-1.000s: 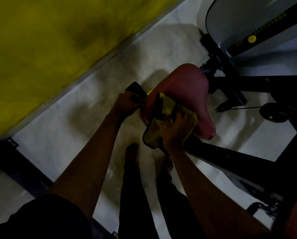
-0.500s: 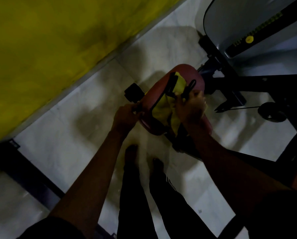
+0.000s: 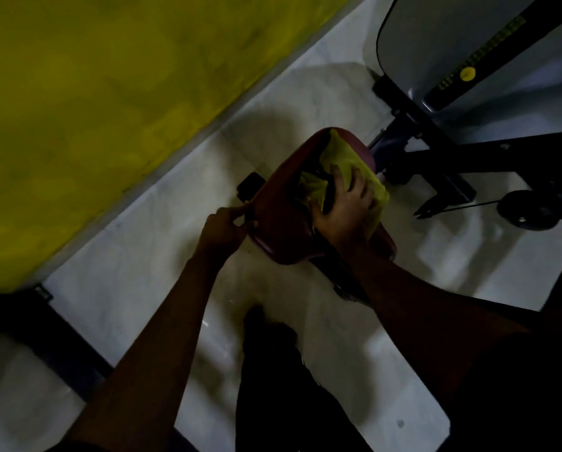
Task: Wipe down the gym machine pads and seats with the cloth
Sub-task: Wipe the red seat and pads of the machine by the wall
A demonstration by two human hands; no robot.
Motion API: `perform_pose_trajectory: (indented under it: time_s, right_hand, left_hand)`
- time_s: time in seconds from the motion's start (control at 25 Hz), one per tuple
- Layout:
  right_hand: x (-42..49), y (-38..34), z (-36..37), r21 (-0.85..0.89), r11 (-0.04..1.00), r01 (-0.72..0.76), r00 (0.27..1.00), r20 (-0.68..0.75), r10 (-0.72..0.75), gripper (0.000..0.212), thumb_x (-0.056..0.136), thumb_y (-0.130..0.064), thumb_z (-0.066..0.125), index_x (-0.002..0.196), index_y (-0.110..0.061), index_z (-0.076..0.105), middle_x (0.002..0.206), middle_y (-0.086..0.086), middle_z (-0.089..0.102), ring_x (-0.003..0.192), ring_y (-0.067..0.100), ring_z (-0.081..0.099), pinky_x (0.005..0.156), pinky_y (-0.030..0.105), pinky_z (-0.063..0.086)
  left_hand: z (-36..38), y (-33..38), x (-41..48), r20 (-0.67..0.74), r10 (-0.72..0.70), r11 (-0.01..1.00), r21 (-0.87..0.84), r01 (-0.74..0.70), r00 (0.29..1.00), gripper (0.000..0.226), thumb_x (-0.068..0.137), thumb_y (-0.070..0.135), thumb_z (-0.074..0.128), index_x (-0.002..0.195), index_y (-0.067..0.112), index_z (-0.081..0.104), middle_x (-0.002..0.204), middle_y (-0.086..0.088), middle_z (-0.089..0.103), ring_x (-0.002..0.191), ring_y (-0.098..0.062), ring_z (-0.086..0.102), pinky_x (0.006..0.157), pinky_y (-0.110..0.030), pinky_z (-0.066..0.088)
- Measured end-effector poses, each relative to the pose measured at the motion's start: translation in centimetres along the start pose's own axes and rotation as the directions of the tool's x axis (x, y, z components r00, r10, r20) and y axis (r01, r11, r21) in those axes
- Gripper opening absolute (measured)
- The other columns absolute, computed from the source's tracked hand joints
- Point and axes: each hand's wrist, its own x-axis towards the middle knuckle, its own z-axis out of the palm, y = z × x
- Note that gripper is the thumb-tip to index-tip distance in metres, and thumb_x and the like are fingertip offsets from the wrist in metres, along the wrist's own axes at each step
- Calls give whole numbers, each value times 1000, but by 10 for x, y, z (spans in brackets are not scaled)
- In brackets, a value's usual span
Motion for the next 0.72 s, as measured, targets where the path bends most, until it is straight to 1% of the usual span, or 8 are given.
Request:
perform_pose_trajectory:
  time_s: [0.12,0.2,0.32,0.4,0.52,0.56,0.64,0.72]
  right_hand:
    - [3,-6,-6,-13,998,-58,997,58,59,64,89,-49,57,147,-35,36,149,11,39,132,42,38,99,57,38]
    - [10,-5,-15,-53,996,-65,989,131,72,63,89,-46,60,146,-32,36,147,13,39,130,41,40,100,55,39]
    - [14,3,-46,69,997,-19,974,228,3,60,93,-36,60,145,-23,34,145,17,38,131,45,39,104,59,38]
    - [22,9,-72,222,975,-16,955,291,-51,60,93,-28,58,147,-18,32,146,20,38,130,46,40,104,59,40]
    - [32,10,-113,327,942,79,924,331,-192,71,87,-31,58,151,-23,29,145,17,45,126,43,49,96,58,49]
    - [37,10,-123,333,934,130,913,326,-244,69,83,-38,55,147,-24,32,139,15,49,120,43,54,92,56,52]
    - [43,10,-148,306,934,181,887,358,-290,69,77,-49,41,138,-17,38,129,19,50,111,46,54,84,54,52]
    - [43,1,-185,355,915,189,887,338,-314,74,74,-45,36,137,-6,37,123,25,47,105,47,51,75,51,46]
  left_hand:
    - [1,-4,-2,16,12,998,61,-13,1000,54,97,34,60,147,18,45,143,-14,52,127,-29,52,100,-35,43]
    - [2,-8,-1,62,6,998,67,-10,998,58,99,37,56,151,20,38,149,-12,47,134,-29,46,106,-36,39]
    - [-5,-1,-18,40,-3,1000,-13,4,999,68,98,46,53,156,24,25,159,-5,30,143,-27,35,114,-40,32]
    - [-19,16,-31,-33,0,997,-72,-3,999,69,98,47,53,156,28,22,159,-5,31,140,-29,41,112,-43,38]
    - [-52,49,-50,-78,5,991,-136,-15,997,70,98,47,54,156,38,16,144,-12,52,108,-30,63,90,-38,52]
    - [-64,59,-54,-89,14,989,-144,-27,996,69,98,48,54,156,39,17,147,-11,50,115,-31,60,94,-39,49]
    - [-92,83,-71,-125,58,985,-156,-77,990,67,98,47,54,155,37,21,158,-1,34,140,-26,40,108,-36,36]
    - [-119,103,-92,-181,87,977,-176,-119,980,63,99,43,55,154,33,27,160,4,30,145,-20,30,109,-30,29]
